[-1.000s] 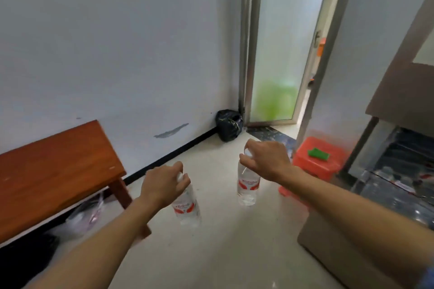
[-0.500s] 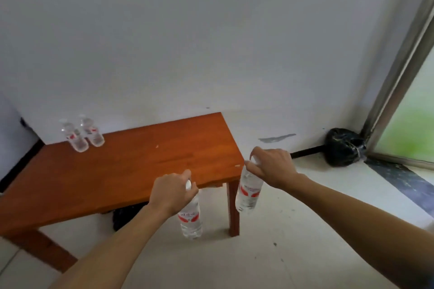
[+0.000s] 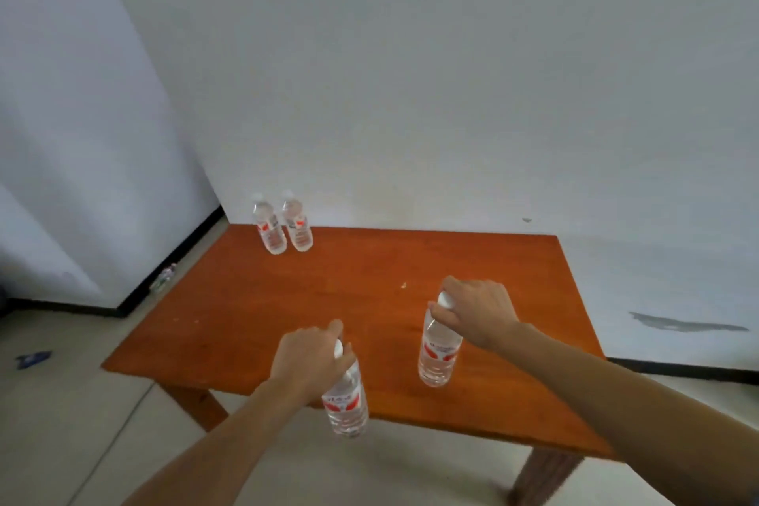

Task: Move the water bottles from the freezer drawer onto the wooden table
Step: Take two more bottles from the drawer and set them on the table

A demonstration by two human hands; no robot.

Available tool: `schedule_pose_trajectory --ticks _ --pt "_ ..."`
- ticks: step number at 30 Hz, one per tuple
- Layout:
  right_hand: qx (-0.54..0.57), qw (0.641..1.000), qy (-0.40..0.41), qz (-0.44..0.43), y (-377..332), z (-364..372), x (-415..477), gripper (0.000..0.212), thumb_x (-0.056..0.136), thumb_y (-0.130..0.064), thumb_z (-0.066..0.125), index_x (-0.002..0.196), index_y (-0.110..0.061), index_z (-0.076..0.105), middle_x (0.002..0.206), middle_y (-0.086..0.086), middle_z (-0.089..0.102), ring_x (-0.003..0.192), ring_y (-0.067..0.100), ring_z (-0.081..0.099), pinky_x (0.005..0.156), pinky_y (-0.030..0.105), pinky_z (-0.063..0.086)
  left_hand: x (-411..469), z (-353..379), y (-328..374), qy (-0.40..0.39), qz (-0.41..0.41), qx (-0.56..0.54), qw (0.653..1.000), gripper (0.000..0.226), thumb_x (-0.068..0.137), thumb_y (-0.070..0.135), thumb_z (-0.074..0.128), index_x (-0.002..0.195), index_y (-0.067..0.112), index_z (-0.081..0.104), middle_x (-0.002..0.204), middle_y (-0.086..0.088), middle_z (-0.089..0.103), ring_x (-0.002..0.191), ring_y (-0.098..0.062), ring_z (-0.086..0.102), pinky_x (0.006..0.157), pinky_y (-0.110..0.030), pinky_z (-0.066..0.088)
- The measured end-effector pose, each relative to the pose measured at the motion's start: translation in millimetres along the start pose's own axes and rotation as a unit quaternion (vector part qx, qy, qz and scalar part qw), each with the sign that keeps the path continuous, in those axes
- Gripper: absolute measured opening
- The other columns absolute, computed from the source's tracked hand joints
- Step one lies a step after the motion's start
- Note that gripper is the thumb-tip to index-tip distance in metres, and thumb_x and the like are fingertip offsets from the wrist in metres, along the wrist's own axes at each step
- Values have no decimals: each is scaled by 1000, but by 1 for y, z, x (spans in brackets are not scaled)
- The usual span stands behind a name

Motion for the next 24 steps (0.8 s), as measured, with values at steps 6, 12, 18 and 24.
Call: schedule_pose_trajectory --ticks 6,12,18,24 --pt "29 998 -13 -47 -19 16 120 44 94 -62 37 106 -23 55 81 -10 59 67 7 55 52 19 37 71 0 -68 9 -92 -28 995 26 94 51 40 97 26 46 65 10 53 57 -3 53 59 -17 45" --pt "34 997 -13 -61 -42 48 214 45 93 -62 38 106 -24 57 83 -10 60 67 7 55 51 20 35 133 14 -132 -3 -115 -25 993 27 94 51 41 99 25 48 72 10 55 62 -4 55 61 -16 42" --pt "52 998 -14 -24 -78 84 307 43 93 -61 39 107 -23 56 90 -7 65 70 10 55 58 24 40 214 45 -208 -13 -84 -30 996 26 94 50 43 100 25 50 72 11 56 59 -4 53 61 -17 47" --pt "58 997 -53 23 -116 129 407 43 93 -59 39 110 -23 56 106 -2 67 90 20 63 72 33 51 312 73 -283 -9 -28 -56 998 34 92 52 44 111 25 51 86 9 65 70 -8 62 69 -23 52"
Point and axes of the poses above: each hand's wrist, its own x-axis towards the middle knuckle, its own z-axis out of the palm, y = z × x, the point moved 1 cm from there along x, towards the middle knuckle
